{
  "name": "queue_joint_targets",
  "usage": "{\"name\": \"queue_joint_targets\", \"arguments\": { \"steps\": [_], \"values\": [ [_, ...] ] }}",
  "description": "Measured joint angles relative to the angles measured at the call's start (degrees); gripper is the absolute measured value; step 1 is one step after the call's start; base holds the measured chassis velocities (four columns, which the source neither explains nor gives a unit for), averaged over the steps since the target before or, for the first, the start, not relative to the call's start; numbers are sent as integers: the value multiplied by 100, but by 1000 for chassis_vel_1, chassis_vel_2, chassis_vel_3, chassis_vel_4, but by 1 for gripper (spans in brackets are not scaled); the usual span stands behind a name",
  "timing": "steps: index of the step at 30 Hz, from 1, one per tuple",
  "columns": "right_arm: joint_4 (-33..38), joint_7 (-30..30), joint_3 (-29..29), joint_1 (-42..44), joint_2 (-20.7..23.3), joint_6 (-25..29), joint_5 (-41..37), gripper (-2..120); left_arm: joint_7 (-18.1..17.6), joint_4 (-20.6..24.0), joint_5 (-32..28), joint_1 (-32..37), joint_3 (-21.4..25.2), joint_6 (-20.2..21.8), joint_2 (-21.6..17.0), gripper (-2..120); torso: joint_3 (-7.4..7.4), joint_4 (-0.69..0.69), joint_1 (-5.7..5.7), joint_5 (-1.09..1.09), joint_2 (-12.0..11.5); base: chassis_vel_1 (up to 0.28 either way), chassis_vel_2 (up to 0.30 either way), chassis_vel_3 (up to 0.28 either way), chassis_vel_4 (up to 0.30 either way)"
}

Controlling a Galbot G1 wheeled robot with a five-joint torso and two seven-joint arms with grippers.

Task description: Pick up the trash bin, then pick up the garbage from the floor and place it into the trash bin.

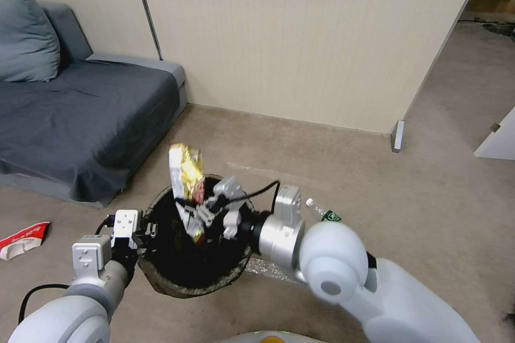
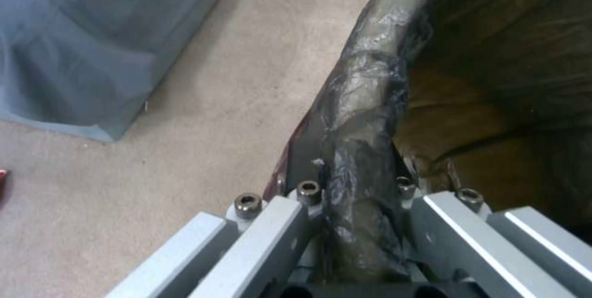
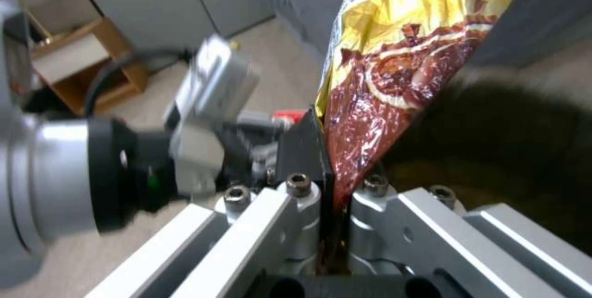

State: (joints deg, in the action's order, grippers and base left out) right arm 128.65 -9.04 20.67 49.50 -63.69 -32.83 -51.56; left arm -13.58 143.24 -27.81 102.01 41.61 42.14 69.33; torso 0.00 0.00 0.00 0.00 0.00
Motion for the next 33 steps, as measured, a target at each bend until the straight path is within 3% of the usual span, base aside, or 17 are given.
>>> {"name": "queue_joint_targets", "arguments": {
  "steps": [8,22,24,26,33],
  "values": [
    [-110,-70,212,165,78,-148,411,2,4,0,4,-3,-22,0,22,1,0,0,0,0,0,0,0,0,0],
    [-226,-243,282,222,-43,-162,470,52,50,0,4,-23,-8,0,33,1,0,0,0,1,0,0,0,0,0],
    [-227,-249,283,222,-47,-163,463,53,50,0,4,-23,-8,0,34,1,0,0,0,1,0,0,0,0,0],
    [-180,-299,280,182,-24,-162,348,68,51,0,4,-10,3,0,43,1,0,0,0,0,0,0,0,0,0],
    [24,-389,217,51,40,-171,153,90,58,0,5,35,33,0,60,1,0,0,0,0,0,0,0,0,0]
  ]
}}
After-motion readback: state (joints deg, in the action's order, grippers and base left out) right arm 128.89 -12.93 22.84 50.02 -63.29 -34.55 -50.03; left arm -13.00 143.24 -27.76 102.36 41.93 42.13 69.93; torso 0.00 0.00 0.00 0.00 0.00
